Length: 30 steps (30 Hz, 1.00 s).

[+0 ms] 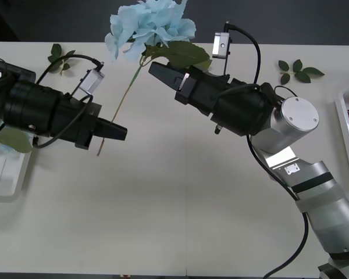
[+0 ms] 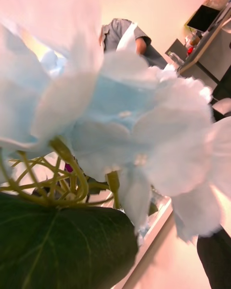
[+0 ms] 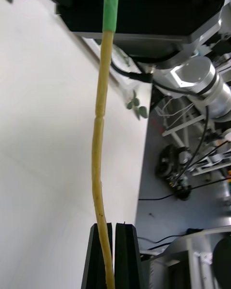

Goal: Put the red flowers into the right box and the blue flowers into the left box

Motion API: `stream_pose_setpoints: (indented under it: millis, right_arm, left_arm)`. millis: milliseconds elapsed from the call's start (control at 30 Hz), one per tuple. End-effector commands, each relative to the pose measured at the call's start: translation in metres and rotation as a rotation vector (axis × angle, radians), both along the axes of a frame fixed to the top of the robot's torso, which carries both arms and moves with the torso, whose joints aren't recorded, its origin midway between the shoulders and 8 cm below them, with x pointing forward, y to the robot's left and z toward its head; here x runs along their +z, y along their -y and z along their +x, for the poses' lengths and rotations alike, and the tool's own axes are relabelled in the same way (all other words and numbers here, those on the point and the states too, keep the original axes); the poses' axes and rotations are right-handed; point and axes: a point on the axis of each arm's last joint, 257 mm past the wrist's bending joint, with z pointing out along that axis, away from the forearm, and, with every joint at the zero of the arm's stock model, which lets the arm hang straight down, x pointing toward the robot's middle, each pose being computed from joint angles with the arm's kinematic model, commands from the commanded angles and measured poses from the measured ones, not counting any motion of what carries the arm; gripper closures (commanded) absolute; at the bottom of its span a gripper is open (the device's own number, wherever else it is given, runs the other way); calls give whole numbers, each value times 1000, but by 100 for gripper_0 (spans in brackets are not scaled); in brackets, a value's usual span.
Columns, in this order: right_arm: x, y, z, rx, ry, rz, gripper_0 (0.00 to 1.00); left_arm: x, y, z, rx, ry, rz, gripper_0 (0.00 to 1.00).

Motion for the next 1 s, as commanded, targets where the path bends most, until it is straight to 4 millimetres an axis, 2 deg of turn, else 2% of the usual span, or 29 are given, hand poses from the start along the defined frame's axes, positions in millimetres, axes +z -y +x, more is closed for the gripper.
stream_pose_setpoints:
  millis: [33, 200, 333, 467, 500, 633, 733, 833, 1000]
  right_arm:
    - [23, -1, -10, 12, 97, -15, 1]
    - [25, 3, -12, 19, 118, -20, 0]
    - [25, 14, -14, 32, 131, -34, 0]
    - [15, 30, -19, 56, 155, -97, 0]
    - [8, 37, -21, 69, 166, -139, 0]
    - [-4, 53, -30, 110, 186, -220, 0]
    - [-17, 64, -38, 145, 186, -277, 0]
    - [-28, 68, -45, 165, 181, -316, 0]
    - [-35, 70, -55, 179, 186, -359, 0]
  left_arm:
    - [34, -36, 22, 42, 126, 77, 100]
    - [39, -87, 35, 116, 182, 186, 100]
    - [43, -127, 42, 184, 207, 261, 100]
    - [49, -166, 43, 258, 242, 343, 100]
    - [50, -181, 42, 289, 259, 381, 100]
    - [55, -215, 39, 364, 298, 473, 100]
    - [56, -252, 32, 450, 323, 570, 100]
    - [53, -280, 26, 516, 320, 633, 100]
    - [43, -341, 15, 659, 282, 743, 100]
